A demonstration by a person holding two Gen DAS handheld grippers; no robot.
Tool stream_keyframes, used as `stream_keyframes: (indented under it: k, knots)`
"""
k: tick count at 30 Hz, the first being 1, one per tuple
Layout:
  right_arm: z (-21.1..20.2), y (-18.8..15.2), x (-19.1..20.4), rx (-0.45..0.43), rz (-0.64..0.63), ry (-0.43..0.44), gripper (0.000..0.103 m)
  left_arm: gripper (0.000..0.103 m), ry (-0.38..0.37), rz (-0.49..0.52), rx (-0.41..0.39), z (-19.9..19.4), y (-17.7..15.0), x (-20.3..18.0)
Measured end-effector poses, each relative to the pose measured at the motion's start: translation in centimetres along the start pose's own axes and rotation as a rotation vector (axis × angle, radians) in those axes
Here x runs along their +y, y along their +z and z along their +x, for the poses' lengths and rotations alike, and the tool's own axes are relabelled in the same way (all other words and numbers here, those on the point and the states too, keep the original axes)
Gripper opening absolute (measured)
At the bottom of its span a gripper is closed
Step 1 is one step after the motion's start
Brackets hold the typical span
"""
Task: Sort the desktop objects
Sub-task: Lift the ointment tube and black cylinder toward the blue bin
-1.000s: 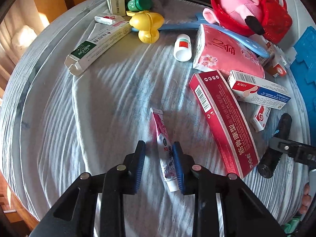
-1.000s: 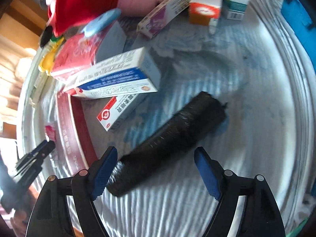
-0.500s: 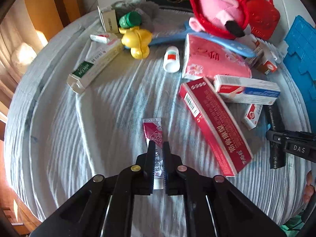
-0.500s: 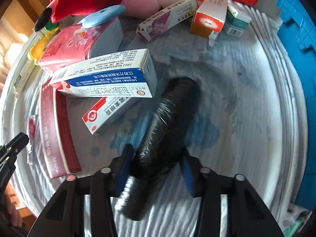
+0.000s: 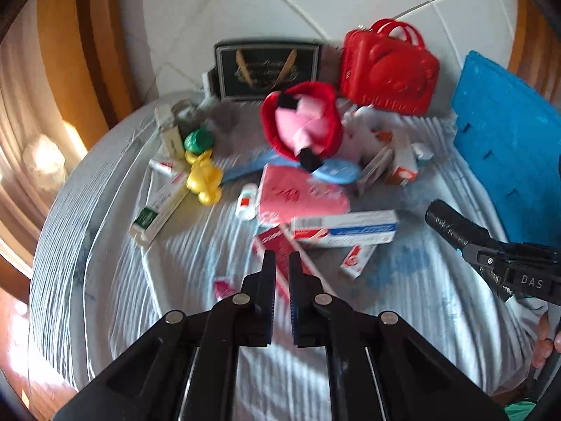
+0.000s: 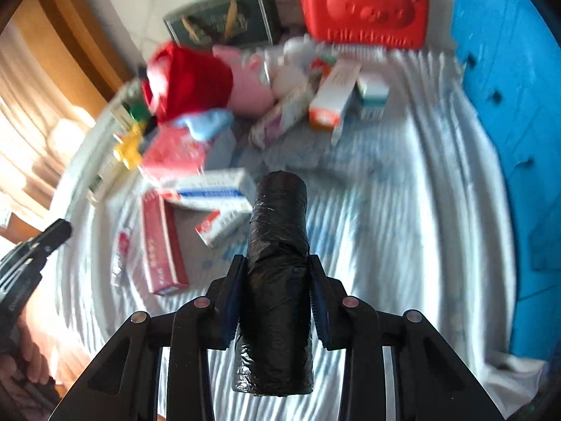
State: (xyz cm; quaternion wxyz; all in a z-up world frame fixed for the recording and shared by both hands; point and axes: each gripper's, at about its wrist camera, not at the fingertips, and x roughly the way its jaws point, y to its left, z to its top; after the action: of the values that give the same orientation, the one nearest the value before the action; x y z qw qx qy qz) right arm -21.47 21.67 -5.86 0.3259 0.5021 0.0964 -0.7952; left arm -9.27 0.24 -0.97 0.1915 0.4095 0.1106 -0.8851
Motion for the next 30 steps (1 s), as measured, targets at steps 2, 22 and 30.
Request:
stream_keyframes:
  k: [2,22,30]
  knots:
    - [-2.2,1.2,-0.3,-0.072,-0.008,0.001,0.034,0.007,-0.012,0.019,-0.029,-0.9,0.8,-1.6]
    - [-26.5,1.3,-16.3,-0.601,0.135,-0.250,0.034,0.007,-0.279,0.257,-0.347,-11.9,8.9,-26.0]
    - [-24.5,0.6,-28.1,-0.474,0.291,-0.394,0.034,0.007,-0.127,0.123,-0.189,-6.6,7.2,-22.8]
